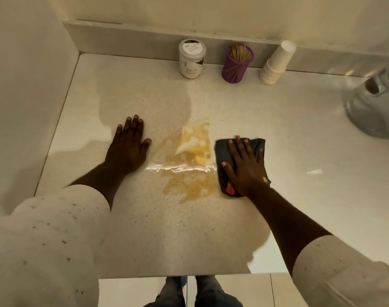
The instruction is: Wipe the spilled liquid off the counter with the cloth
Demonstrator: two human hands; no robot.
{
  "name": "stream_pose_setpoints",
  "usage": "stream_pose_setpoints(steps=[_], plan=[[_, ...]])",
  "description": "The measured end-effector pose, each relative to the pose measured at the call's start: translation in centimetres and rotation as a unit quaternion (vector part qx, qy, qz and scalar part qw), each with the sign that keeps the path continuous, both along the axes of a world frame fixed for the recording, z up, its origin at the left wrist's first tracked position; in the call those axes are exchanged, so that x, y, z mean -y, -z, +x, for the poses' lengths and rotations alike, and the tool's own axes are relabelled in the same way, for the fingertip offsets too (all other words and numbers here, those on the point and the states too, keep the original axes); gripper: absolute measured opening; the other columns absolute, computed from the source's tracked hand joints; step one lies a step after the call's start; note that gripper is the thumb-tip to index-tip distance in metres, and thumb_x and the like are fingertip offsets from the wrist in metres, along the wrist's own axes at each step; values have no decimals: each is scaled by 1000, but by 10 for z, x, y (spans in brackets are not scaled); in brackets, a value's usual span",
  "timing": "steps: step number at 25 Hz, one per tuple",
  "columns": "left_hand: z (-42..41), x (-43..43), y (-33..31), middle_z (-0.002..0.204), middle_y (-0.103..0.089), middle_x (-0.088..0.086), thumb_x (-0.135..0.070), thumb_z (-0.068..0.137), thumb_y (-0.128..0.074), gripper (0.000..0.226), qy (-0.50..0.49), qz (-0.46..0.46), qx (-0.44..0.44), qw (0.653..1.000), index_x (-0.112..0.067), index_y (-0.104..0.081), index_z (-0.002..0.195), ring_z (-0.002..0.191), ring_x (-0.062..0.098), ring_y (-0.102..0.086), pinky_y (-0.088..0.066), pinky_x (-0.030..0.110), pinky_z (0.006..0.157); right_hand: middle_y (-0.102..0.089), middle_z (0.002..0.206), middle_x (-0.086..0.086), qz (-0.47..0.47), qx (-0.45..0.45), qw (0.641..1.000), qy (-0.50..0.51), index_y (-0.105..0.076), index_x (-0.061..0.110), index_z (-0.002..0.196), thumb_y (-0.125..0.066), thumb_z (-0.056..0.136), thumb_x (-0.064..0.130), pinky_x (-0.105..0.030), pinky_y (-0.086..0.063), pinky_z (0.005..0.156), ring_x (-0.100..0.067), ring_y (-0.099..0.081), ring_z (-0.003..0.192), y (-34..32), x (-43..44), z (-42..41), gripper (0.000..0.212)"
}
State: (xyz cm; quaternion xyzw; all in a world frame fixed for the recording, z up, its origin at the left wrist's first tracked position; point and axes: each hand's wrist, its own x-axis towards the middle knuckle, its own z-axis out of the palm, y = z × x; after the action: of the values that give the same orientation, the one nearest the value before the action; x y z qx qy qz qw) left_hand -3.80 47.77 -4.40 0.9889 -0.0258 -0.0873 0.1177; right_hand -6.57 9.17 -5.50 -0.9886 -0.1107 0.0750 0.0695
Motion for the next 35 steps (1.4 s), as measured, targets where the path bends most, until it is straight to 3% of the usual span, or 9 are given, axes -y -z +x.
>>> stream_pose_setpoints(steps=[4, 15, 25, 35], plan=[[-27, -5, -3, 171, 6, 9, -44, 107, -24, 68, -6, -2, -13, 1000, -11, 2, 161, 157, 22, 10, 2, 43, 128, 4, 174, 0, 3, 5, 1000, -6, 2, 29, 164, -10, 99, 70, -62, -2, 126, -22, 8, 159, 2, -1, -30, 78], [-7, -13, -3, 171, 5, 9, -41, 107, -26, 67, -6, -15, -3, 1000, -10, 1, 161, 157, 23, 9, 2, 42, 128, -1, 174, 3, 25, 17, 992, -120, -8, 37, 164, -31, 101, 67, -62, -1, 125, -21, 7, 160, 2, -27, -61, 73], [-5, -20, 9, 170, -9, 13, -42, 103, -25, 69, 4, -25, 48, 999, -7, -9, 161, 158, 27, -3, -9, 47, 128, -3, 174, 3, -2, -7, 1000, -5, -5, 38, 163, -23, 99, 67, -63, -3, 125, -22, 1, 159, -2, -7, 58, 73], [-3, -20, 12, 170, -8, 11, -45, 103, -25, 70, -1, -14, 40, 999, -11, -7, 161, 158, 25, -2, -10, 47, 128, 3, 174, -1, -7, -31, 998, -46, -4, 36, 164, -20, 98, 65, -68, 4, 122, -25, 8, 159, -8, -66, 138, 74]])
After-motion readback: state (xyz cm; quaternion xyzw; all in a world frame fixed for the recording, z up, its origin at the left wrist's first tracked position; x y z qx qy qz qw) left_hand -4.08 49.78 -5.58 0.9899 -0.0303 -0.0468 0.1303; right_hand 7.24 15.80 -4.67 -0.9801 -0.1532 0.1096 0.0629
